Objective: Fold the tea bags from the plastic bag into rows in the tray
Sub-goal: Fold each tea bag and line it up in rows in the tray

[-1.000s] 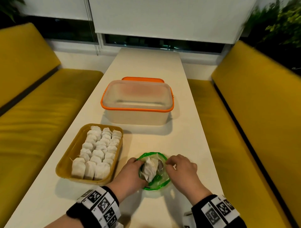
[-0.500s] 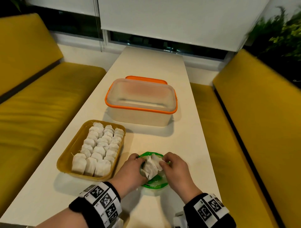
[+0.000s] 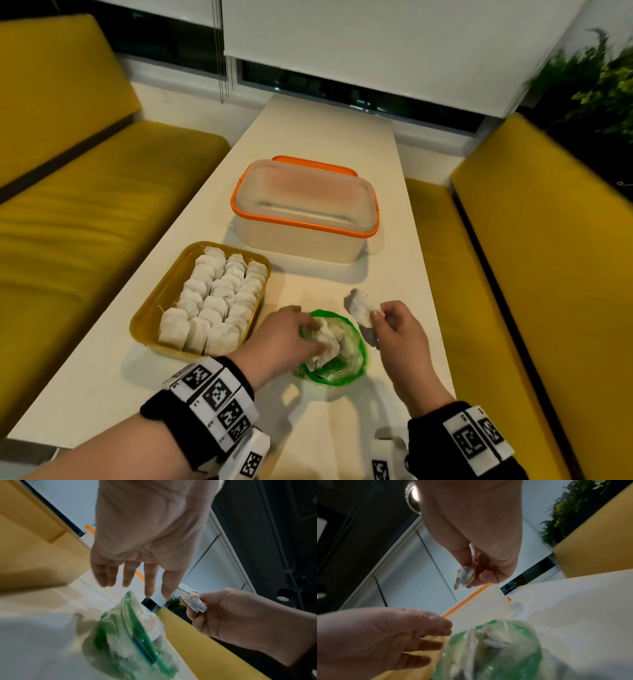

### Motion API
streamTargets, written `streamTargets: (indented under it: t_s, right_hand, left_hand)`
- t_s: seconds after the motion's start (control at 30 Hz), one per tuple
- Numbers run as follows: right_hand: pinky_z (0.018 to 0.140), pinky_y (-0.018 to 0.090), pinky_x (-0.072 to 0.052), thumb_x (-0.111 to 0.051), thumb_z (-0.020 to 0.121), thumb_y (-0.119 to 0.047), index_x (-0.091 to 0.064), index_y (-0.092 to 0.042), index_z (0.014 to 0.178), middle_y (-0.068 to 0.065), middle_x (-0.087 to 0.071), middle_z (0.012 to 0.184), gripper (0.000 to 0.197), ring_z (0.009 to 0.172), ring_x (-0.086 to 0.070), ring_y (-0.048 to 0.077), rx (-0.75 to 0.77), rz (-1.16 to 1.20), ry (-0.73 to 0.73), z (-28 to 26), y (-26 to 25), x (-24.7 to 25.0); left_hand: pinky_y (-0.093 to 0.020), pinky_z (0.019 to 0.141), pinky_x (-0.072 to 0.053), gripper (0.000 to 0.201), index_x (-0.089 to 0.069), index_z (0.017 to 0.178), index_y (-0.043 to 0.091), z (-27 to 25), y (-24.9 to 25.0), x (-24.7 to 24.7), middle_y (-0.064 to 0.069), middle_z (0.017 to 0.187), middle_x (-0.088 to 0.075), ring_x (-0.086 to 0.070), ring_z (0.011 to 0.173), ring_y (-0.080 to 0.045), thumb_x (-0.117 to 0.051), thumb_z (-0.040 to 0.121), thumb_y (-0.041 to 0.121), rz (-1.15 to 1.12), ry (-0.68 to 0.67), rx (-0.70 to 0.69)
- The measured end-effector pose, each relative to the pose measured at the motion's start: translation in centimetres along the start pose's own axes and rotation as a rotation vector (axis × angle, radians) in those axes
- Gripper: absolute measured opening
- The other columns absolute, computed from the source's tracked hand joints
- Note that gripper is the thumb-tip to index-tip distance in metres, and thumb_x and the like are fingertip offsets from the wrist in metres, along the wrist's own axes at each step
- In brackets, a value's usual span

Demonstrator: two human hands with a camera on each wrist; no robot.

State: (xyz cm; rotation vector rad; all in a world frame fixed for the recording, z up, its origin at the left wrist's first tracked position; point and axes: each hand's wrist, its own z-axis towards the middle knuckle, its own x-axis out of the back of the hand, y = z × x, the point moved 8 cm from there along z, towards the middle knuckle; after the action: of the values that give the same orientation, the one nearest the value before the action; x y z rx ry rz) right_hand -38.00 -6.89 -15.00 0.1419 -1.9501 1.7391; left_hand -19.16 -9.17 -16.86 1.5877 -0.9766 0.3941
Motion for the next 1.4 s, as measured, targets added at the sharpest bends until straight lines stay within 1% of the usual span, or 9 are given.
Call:
streamTargets:
  t_s: [0.1,0.17,0.3,0.47,0.67,0.87,1.13,1.23,1.4]
  right_hand:
    - [0.059,0.031,-0.043,-0.053,0.095,-0.009,-0.056,-0.007,0.086,0.006,-0.061,0.066,0.009,0.056,-0.055,0.012,-0.073,0.285,-0.052,-0.9,-1.1,-0.1]
    - [0.059,0.031,-0.044,-0.052,0.094,-0.006,-0.058,-0.006,0.086,0.005,-0.062,0.067,0.01,0.059,-0.056,0.013,-0.078,0.395,-0.105,-1.7,-2.1,-0.7]
    - [0.062,0.031,-0.048,-0.051,0.095,-0.004,-0.062,-0.002,0.089,0.007,-0.067,0.072,0.013,0.065,-0.062,0.016,-0.043,0.438,-0.175,-3.0,-3.4,-1.9]
    - [0.058,0.032,-0.05,-0.05,0.095,-0.003,-0.062,-0.005,0.088,0.011,-0.071,0.079,0.013,0.065,-0.063,0.019,-0.063,0.454,-0.139,-3.7,-3.6,-2.6]
    - [0.062,0.04,-0.053,-0.067,0.084,-0.008,-0.064,-0.015,0.072,0.003,-0.068,0.067,0.014,0.06,-0.063,0.02,-0.042,0.296,-0.06,-4.7,-3.3,-3.4]
    - [0.052,0.03,-0.051,-0.065,0.086,-0.003,-0.065,-0.009,0.076,0.005,-0.068,0.063,0.012,0.054,-0.063,0.014,-0.008,0.321,0.037,-3.6,-3.8,-2.3]
    - [0.058,0.035,-0.047,-0.063,0.085,0.002,-0.067,-0.006,0.078,0.008,-0.068,0.065,0.011,0.057,-0.058,0.019,-0.043,0.433,-0.085,-3.7,-3.9,-4.6]
    - [0.059,0.037,-0.047,-0.063,0.086,0.0,-0.067,-0.007,0.079,0.006,-0.067,0.063,0.011,0.054,-0.056,0.018,-0.042,0.41,-0.037,-3.3,-3.8,-5.1]
    - [0.063,0.037,-0.047,-0.059,0.088,0.0,-0.065,-0.012,0.078,0.0,-0.064,0.066,0.016,0.061,-0.055,0.018,0.0,0.361,0.014,-2.6,-4.2,-5.1]
  left_hand:
    - [-0.027,0.103,-0.04,0.023,-0.069,0.104,0.022,-1.1,1.9,2.6,0.002,0.127,-0.061,-0.053,0.12,-0.013,-0.06,0.088,0.036,-0.335,0.173,-0.113]
    - [-0.031,0.091,-0.051,0.021,-0.069,0.103,0.021,-1.9,3.0,2.3,0.002,0.109,-0.07,-0.063,0.107,-0.015,-0.06,0.089,0.033,-0.679,0.062,-0.126]
    - [-0.033,0.073,-0.058,0.019,-0.062,0.106,0.015,-3.0,4.0,0.9,-0.01,0.101,-0.069,-0.07,0.09,-0.024,-0.062,0.087,0.013,-1.076,-0.102,-0.06]
    - [-0.027,0.059,-0.057,0.006,-0.06,0.094,0.006,-3.0,2.7,1.3,-0.012,0.09,-0.068,-0.069,0.077,-0.019,-0.057,0.092,0.011,-1.098,-0.017,-0.017]
    - [-0.037,0.064,-0.054,0.014,-0.052,0.084,0.011,-3.1,1.8,1.2,-0.015,0.08,-0.061,-0.06,0.065,-0.024,-0.06,0.086,-0.001,-1.048,0.067,0.025]
    - [-0.026,0.047,-0.051,0.021,-0.054,0.098,0.011,-2.8,2.4,2.3,-0.014,0.085,-0.065,-0.067,0.065,-0.021,-0.065,0.083,0.0,-1.078,0.063,0.05]
    - [-0.021,0.047,-0.047,0.007,-0.063,0.092,0.01,-3.7,0.6,3.2,-0.005,0.077,-0.065,-0.063,0.058,-0.009,-0.063,0.086,0.005,-1.045,0.104,0.042]
    - [-0.02,0.045,-0.043,0.007,-0.061,0.081,0.009,-3.9,-0.8,3.6,-0.003,0.069,-0.061,-0.059,0.053,-0.007,-0.063,0.086,0.005,-1.047,0.146,0.071]
    - [-0.02,0.046,-0.042,0.007,-0.062,0.084,0.007,-4.0,-2.2,4.0,-0.006,0.076,-0.061,-0.058,0.057,-0.009,-0.058,0.088,0.002,-1.047,0.124,0.103]
